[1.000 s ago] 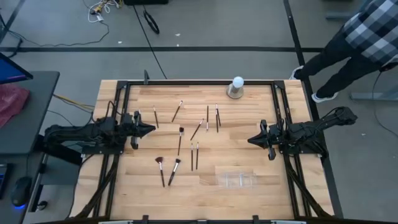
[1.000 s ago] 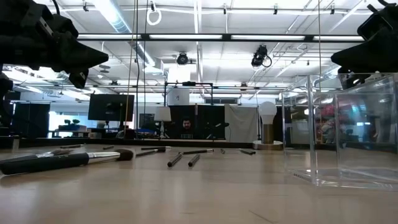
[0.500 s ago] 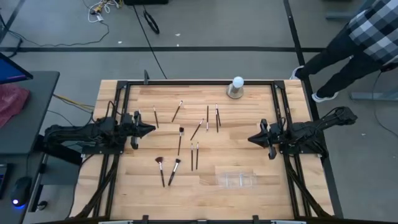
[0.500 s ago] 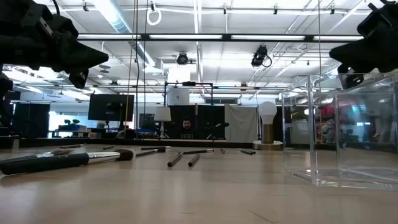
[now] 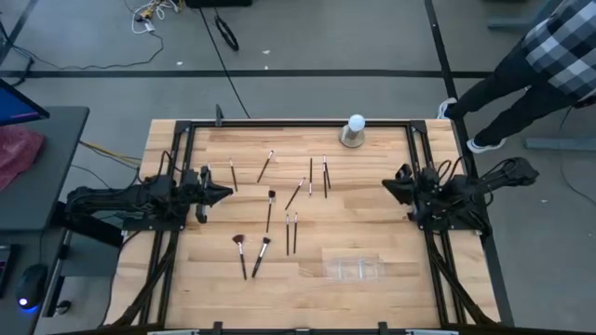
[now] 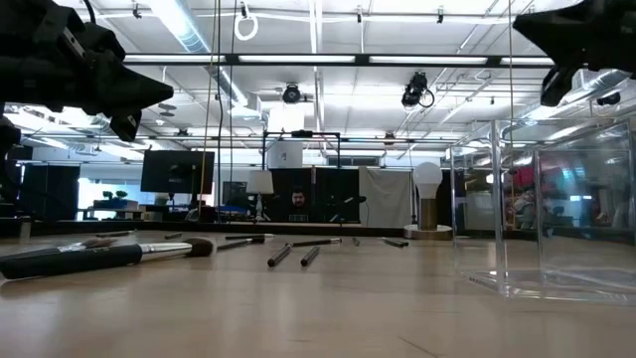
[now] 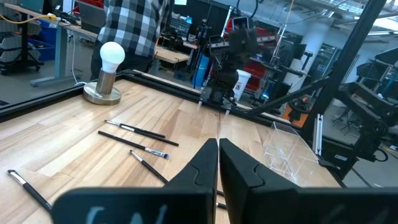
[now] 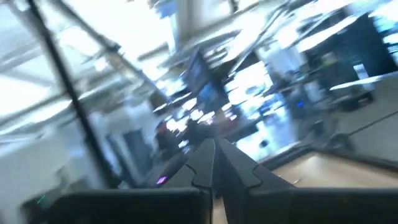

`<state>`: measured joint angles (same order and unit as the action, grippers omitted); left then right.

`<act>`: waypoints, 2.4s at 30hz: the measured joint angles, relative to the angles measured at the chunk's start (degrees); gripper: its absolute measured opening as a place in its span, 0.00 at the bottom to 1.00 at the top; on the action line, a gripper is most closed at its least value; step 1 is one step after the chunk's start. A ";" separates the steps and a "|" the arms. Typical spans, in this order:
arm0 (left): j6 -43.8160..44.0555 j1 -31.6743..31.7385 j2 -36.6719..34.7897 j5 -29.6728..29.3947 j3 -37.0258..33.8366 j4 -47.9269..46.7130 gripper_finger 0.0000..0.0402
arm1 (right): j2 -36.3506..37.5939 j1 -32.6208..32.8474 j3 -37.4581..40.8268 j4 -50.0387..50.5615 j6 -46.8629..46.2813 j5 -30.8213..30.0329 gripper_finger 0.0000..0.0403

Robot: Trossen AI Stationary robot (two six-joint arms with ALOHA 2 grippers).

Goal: Put items in baskets/containers
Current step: Put the lash brush into the right section of the transparent organizer

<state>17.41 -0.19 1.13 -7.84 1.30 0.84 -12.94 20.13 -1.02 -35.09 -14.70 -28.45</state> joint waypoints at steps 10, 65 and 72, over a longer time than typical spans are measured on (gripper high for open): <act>1.42 0.00 0.00 0.00 0.00 0.22 0.05 | -18.42 -0.99 -0.58 -2.77 -2.38 -0.68 0.05; 20.21 1.14 77.11 -10.53 35.43 -5.49 0.50 | -46.26 -4.05 -10.52 -7.33 9.38 -5.05 0.05; 30.88 -7.55 84.89 -19.58 35.58 -5.19 0.46 | -46.26 -4.05 -10.51 -7.24 9.40 -5.05 0.05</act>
<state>48.29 -7.74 86.02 -27.42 36.88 -4.36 -59.20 16.08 -11.53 -42.33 -5.30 -33.50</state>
